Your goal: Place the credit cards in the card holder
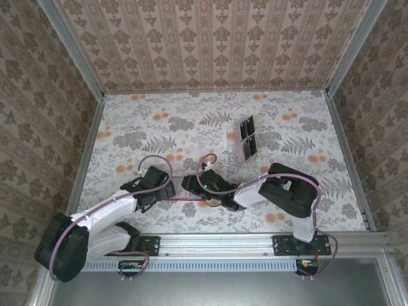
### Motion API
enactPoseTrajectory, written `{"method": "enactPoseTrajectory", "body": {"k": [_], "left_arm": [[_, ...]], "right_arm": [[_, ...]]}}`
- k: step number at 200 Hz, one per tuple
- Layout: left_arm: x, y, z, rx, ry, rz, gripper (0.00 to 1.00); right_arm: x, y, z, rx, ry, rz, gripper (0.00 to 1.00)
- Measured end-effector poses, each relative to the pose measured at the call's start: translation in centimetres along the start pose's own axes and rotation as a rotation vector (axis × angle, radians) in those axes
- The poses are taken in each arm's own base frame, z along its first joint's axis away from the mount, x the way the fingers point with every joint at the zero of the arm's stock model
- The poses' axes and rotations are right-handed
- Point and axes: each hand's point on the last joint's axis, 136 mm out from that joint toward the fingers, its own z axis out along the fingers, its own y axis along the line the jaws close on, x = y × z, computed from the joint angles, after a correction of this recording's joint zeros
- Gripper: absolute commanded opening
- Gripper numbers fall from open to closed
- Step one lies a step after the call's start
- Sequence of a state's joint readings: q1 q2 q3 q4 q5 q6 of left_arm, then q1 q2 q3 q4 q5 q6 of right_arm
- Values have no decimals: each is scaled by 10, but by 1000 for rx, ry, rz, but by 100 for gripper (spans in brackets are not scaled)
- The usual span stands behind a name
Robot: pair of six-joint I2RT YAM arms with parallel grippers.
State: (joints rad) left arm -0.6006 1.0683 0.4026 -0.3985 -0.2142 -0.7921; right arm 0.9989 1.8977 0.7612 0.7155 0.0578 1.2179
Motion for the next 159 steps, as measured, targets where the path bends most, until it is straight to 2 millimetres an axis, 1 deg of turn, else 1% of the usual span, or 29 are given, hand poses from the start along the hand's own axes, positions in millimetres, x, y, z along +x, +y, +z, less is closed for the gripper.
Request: {"method": "enactPoseTrajectory", "body": {"k": [42, 72, 109, 140, 159], "left_arm": [[-6, -13, -8, 46, 0, 6, 100], [-10, -17, -12, 66, -10, 5, 100], [-9, -19, -11, 72, 1, 25, 100], [-7, -22, -6, 67, 22, 49, 100], [-7, -25, -4, 73, 27, 60, 100]], "right_arm": [[-6, -8, -2, 77, 22, -32, 52], [-14, -16, -6, 121, 22, -33, 52], [-24, -26, -14, 172, 37, -77, 55], [-22, -27, -18, 224, 91, -161, 57], [-20, -28, -24, 259, 123, -214, 58]]}}
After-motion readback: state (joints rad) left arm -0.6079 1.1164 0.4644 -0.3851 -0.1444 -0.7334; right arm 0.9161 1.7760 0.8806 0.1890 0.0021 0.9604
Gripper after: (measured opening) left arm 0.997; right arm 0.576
